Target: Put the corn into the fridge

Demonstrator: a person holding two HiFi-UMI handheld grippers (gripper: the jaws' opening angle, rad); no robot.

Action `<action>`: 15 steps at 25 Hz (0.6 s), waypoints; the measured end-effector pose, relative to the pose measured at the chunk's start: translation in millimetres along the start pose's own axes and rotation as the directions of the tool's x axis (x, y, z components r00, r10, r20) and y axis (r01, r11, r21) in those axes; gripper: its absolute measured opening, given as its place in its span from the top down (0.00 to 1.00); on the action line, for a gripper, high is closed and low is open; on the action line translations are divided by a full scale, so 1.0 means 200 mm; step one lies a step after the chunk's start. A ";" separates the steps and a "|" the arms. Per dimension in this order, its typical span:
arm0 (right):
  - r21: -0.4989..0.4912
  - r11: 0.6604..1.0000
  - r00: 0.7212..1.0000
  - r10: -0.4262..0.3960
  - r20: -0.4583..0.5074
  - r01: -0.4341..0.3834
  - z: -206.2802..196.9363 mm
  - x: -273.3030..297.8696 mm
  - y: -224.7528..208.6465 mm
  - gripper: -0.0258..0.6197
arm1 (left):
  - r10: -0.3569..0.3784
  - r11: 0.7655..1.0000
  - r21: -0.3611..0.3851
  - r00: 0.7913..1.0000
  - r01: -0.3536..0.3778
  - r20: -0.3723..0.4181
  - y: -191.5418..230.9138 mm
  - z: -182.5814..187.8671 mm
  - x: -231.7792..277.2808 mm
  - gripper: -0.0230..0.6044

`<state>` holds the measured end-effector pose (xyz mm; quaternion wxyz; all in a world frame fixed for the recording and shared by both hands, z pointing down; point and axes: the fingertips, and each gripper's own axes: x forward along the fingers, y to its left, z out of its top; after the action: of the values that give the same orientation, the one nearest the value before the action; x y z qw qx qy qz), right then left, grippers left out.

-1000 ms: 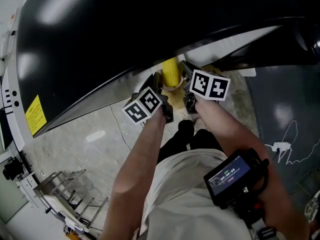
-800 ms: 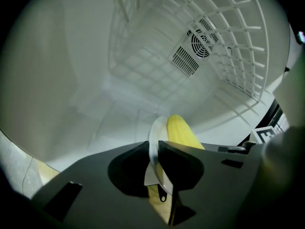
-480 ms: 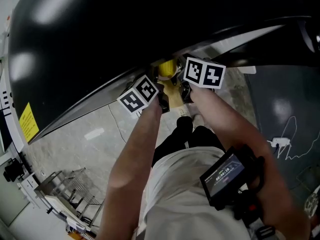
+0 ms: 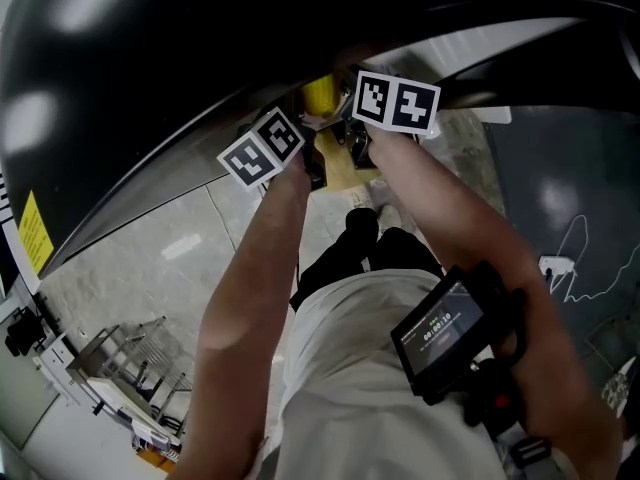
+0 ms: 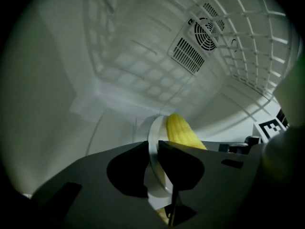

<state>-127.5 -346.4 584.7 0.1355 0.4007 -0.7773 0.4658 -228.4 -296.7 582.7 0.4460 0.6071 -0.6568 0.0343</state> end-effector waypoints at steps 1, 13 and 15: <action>-0.005 1.000 1.000 -0.002 0.000 0.002 0.01 0.01 0.00 0.88 | 0.001 1.000 0.000 1.000 -0.001 0.002 0.00 0.01 0.01 0.88; -0.103 0.994 0.999 -0.037 -0.031 0.034 0.03 0.04 0.04 0.88 | 0.045 0.999 0.034 0.997 -0.043 -0.062 0.05 -0.06 0.03 0.88; -0.116 0.992 0.998 -0.045 -0.031 0.041 0.02 0.04 0.04 0.88 | 0.052 0.997 0.059 0.997 -0.049 -0.055 0.05 -0.06 0.04 0.88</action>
<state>-138.1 -352.4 583.1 0.1815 0.4010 -0.7915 0.4239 -229.9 -293.0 598.9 0.4456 0.6017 -0.6578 0.0813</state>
